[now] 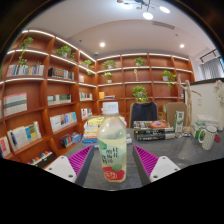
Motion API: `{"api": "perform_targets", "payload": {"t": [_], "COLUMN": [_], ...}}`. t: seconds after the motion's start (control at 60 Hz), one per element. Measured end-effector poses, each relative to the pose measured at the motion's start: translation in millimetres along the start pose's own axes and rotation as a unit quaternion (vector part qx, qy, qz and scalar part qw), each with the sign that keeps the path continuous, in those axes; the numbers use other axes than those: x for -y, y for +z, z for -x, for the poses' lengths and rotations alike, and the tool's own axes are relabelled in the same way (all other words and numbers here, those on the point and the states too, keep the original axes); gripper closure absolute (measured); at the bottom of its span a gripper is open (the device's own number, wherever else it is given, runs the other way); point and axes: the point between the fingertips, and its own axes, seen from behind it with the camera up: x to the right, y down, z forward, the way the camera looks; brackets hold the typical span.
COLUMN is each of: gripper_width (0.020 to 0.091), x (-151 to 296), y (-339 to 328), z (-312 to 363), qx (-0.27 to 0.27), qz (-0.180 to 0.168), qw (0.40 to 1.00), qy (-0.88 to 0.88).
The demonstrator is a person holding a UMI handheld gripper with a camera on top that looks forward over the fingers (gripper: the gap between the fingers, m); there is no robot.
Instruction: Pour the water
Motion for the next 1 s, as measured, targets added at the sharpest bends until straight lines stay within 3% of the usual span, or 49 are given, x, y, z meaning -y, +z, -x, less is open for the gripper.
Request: {"api": "perform_targets", "payload": {"t": [0.15,0.217,0.25,0.35,0.367,0.383,0.467,0.683,0.85,1.0], "gripper_width": [0.0352,0.0455,0.0577,0.0685,0.0677,0.0724,0.0765,0.0765,0.0766,0.0762], "x": [1.2,-2.5,-4.4,-6.2,-6.8,-6.3,-5.3,-3.9,13.3,36.1], "y": [28.8,36.7,39.9,38.5,38.2,38.2,39.1,36.8,23.1,11.9], "z": [-1.7,-2.1,-3.8,-1.0,-1.4,-1.8,-2.7,-19.3,-84.1,-158.1], "qx": [-0.016,-0.017,-0.02,-0.011,-0.01,-0.01,-0.001,-0.006,-0.027,-0.031], "qz": [-0.003,0.0,0.002,0.003,0.005,0.005,-0.002,0.018,0.018,-0.005], "qw": [1.0,1.0,1.0,1.0,1.0,1.0,1.0,1.0,0.996,0.977], "qy": [0.006,0.01,0.009,-0.021,-0.019,-0.017,-0.005,0.008,0.086,0.21]}}
